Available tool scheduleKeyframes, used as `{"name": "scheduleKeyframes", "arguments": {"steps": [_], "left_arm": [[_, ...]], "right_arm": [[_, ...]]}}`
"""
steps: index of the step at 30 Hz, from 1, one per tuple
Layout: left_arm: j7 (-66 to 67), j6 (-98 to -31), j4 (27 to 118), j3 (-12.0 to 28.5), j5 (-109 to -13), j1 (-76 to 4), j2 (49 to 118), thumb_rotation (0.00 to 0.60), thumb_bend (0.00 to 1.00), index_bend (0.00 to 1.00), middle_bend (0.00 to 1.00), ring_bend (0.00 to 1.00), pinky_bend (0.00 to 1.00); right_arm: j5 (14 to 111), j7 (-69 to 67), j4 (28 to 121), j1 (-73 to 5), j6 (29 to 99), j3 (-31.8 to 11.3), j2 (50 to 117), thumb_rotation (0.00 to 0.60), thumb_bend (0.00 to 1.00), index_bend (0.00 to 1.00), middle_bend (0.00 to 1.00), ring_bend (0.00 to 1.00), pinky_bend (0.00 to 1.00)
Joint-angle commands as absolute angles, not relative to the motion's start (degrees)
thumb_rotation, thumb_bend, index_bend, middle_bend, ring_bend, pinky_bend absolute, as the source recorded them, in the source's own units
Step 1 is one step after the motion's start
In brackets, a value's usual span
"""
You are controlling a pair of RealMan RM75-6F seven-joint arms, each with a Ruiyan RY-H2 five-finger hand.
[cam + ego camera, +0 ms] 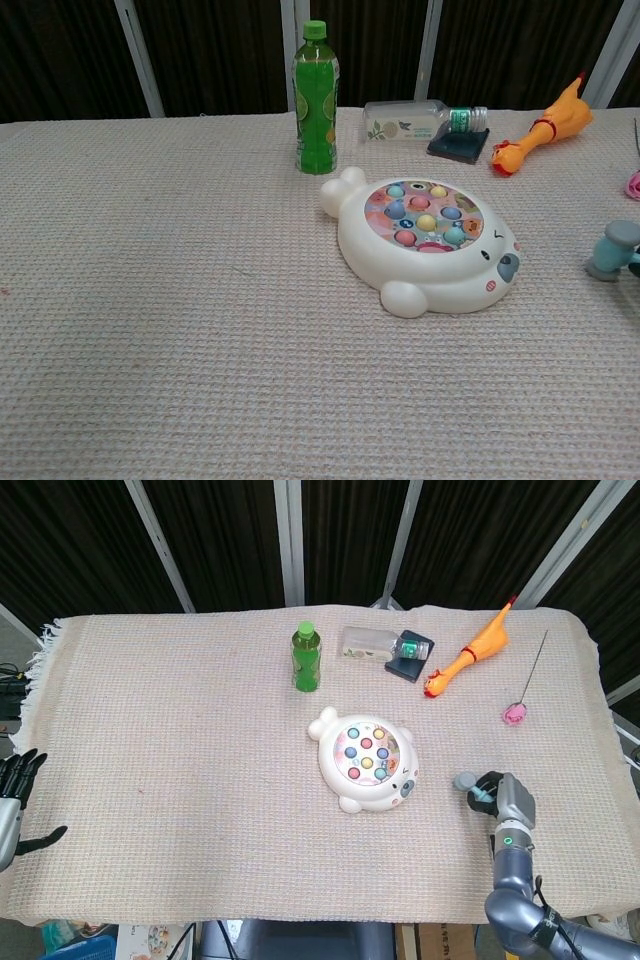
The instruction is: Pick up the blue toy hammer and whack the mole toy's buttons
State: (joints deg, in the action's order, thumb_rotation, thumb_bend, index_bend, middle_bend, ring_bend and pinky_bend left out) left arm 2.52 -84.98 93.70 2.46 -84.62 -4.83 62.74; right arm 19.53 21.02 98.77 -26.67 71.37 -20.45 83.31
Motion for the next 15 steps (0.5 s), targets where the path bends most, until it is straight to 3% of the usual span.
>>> {"name": "scheduleKeyframes", "arguments": {"steps": [1,6,15], "left_arm": [[2.6,-85.0,93.7,2.5,-84.6,-4.8,62.8,0.6,0.0,0.0,0.0,0.0,0.0],[2.6,-85.0,93.7,2.5,-84.5,-4.8,62.8,0.6,0.0,0.0,0.0,0.0,0.0],[2.8,-85.0,93.7,2.8,-84.1,-4.8,62.8,0.6,0.0,0.0,0.0,0.0,0.0]], "right_arm": [[19.2,21.3,98.9,-26.8,71.4,-20.5,83.2,0.6,0.53,0.78,0.55,0.4,0.49],[18.9,21.9,98.9,-26.9,71.7,-20.3,83.0,0.6,0.53,0.75,0.53,0.37,0.45],[17.7,23.1,99.4,-27.0,72.3,-20.1,82.8,0.6,0.54,0.6,0.43,0.26,0.37]]}}
